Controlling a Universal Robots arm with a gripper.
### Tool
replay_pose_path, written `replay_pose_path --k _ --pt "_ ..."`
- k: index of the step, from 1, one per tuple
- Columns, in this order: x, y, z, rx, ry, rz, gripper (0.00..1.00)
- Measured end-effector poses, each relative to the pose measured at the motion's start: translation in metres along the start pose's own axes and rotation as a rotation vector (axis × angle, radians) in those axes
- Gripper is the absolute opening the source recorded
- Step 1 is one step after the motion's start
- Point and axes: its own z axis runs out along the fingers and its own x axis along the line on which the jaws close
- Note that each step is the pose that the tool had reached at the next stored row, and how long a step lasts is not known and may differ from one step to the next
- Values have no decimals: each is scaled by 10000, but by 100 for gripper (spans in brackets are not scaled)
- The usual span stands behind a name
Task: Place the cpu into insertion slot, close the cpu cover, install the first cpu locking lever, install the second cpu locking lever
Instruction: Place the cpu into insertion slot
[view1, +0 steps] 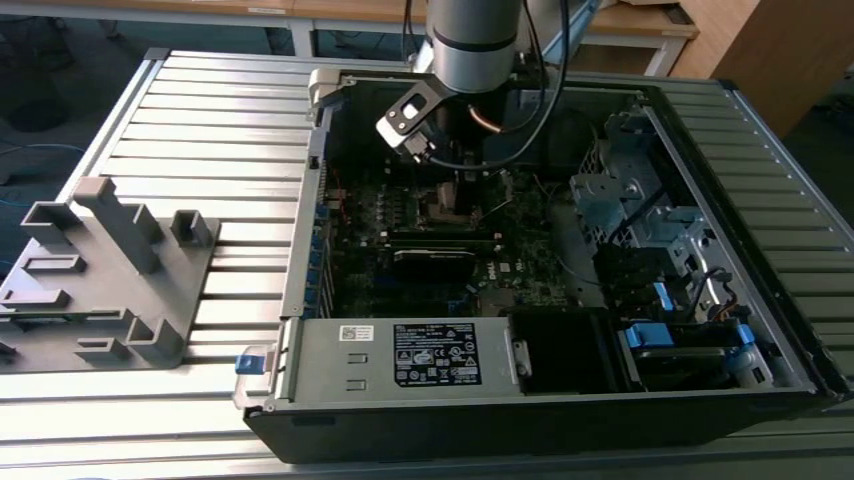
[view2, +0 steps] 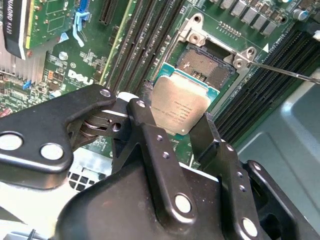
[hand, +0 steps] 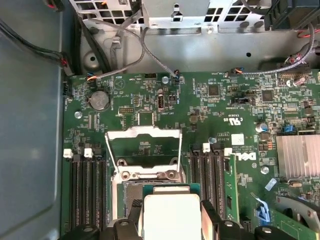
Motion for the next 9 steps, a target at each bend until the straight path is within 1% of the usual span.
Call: replay_pose_path --k 7,9 --pt "95 -7 6 1 -2 -3 54" --pt "119 -12 16 1 0 -3 54"
